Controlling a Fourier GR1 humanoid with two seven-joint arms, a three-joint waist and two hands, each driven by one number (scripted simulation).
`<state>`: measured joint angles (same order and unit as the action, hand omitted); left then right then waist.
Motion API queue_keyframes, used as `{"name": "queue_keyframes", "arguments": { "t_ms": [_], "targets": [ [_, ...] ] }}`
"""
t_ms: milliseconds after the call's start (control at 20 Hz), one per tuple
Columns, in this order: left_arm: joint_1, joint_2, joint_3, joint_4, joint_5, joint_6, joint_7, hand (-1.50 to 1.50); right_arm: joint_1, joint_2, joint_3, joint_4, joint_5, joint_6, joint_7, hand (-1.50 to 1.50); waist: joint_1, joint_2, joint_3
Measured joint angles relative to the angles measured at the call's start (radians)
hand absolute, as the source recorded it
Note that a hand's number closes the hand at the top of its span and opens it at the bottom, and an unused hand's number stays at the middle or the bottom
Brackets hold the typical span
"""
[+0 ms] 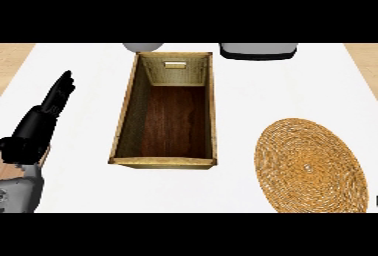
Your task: Pick the croissant from the placemat and place it in the basket
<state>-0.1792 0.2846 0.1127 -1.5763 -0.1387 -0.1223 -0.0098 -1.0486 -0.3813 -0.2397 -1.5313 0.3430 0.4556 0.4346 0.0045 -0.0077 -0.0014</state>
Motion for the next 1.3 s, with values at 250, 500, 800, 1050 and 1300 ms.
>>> {"name": "queue_keyframes", "arguments": {
  "t_ms": [250, 500, 800, 1050, 1300],
  "targets": [
    [-0.002, -0.013, -0.010, 0.004, -0.011, 0.005, -0.009, 0.00, -0.194, 0.060, 0.041, 0.054, -0.055, 0.024, 0.177, 1.50, 0.004, 0.003, 0.000],
    [-0.024, -0.027, -0.016, 0.027, -0.022, 0.014, -0.008, 0.00, -0.346, 0.132, 0.091, 0.152, -0.061, 0.007, 0.288, 1.50, 0.006, 0.006, 0.000],
    [-0.039, -0.015, -0.002, 0.025, -0.015, 0.001, 0.007, 0.00, -0.463, 0.226, 0.137, 0.267, -0.052, -0.032, 0.389, 1.50, 0.009, 0.006, 0.000],
    [-0.051, -0.025, -0.005, 0.039, -0.021, 0.006, 0.003, 0.00, -0.504, 0.269, 0.166, 0.360, -0.056, -0.017, 0.420, 1.50, 0.006, 0.007, 0.000],
    [-0.036, -0.028, -0.006, 0.030, -0.026, 0.006, 0.004, 0.00, -0.522, 0.291, 0.216, 0.428, -0.035, 0.004, 0.442, 1.50, 0.006, 0.007, 0.000]
  ]
}}
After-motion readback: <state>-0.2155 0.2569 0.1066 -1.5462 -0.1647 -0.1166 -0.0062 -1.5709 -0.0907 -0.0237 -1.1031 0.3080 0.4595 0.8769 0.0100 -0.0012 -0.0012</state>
